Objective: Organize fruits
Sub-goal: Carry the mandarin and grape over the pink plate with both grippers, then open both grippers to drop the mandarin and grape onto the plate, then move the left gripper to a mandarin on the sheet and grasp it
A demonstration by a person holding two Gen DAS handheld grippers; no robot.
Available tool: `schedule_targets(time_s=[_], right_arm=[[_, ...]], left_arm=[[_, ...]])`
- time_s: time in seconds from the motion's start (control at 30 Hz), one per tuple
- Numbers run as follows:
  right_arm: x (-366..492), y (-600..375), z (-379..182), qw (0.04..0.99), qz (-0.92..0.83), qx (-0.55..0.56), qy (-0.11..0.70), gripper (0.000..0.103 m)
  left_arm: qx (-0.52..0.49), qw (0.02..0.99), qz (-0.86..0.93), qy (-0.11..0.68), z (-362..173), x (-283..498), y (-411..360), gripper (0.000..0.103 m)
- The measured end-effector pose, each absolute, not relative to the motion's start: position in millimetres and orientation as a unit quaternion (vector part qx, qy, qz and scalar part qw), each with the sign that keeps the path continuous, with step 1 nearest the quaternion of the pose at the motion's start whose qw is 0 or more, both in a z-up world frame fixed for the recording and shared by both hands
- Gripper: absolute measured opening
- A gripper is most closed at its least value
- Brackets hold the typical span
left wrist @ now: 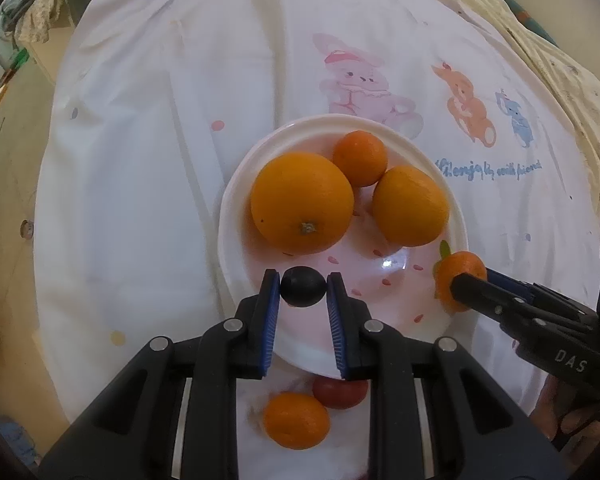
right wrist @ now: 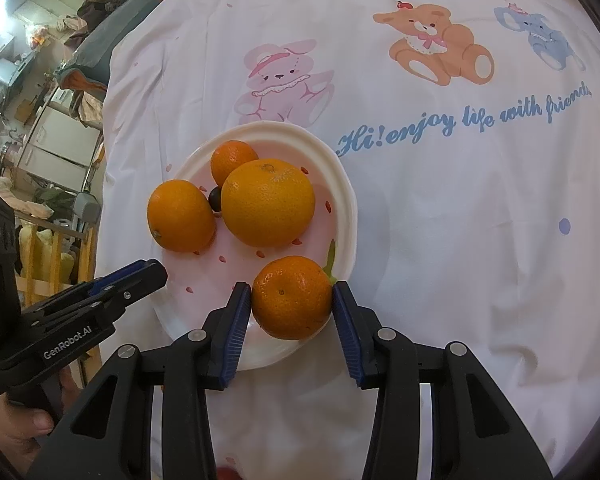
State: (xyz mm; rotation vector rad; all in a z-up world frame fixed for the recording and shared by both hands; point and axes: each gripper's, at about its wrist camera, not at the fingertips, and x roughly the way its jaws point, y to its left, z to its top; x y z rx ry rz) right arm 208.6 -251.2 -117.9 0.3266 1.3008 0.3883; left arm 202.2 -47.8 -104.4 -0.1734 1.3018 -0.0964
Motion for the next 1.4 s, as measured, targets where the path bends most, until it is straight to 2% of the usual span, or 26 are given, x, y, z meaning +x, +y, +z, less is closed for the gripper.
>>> schedule_targets(time_s=[0.13,0.2,0.27,0.33,0.37,0.43,0.5,0.87,1.4], right_arm=[[208.9,-252.0,-116.9,0.766,0.180,0.157,0.597,0.048],[208.2,-251.5,-112.7,0.771,0.184,0.156,0.589,0.060],[207.9,-252.0,-107.0,0.777,0.188,0.156,0.580,0.065],[208.1,-255.3,-102.6,0.782,0.186,0.163,0.572,0.074],[208.3,-257.4,-101.0,0.784,0.184,0.168,0.569,0.080],[208.9,-262.3,-97.5,0.787,0.180,0.179,0.562,0.089],[209.5,-265.8,-94.7,0.791,0.176,0.184,0.556,0.093],[205.9,-269.1,-82.3,0.799,0.177,0.186,0.544,0.093],[175.9,-286.6,-51.5,0.821,0.162,0.199,0.510,0.093]], left_arm=[[-0.087,0.787,-0.043,0.610,-106.9,204.4,-45.0,0.021],[-0.081,0.787,-0.039,0.610,-106.8,204.5,-44.7,0.026],[-0.072,0.792,-0.037,0.606,-104.3,204.4,-46.1,0.050],[-0.062,0.797,-0.036,0.600,-100.6,203.9,-48.2,0.065],[-0.059,0.798,-0.037,0.598,-98.9,203.9,-48.8,0.072],[-0.053,0.802,-0.041,0.593,-95.0,204.1,-50.9,0.076],[-0.044,0.807,-0.043,0.587,-91.6,203.7,-53.1,0.077],[0.000,0.835,-0.020,0.550,-73.5,198.9,-58.4,0.077],[-0.026,0.851,-0.040,0.523,-39.4,166.6,-55.0,0.077]])
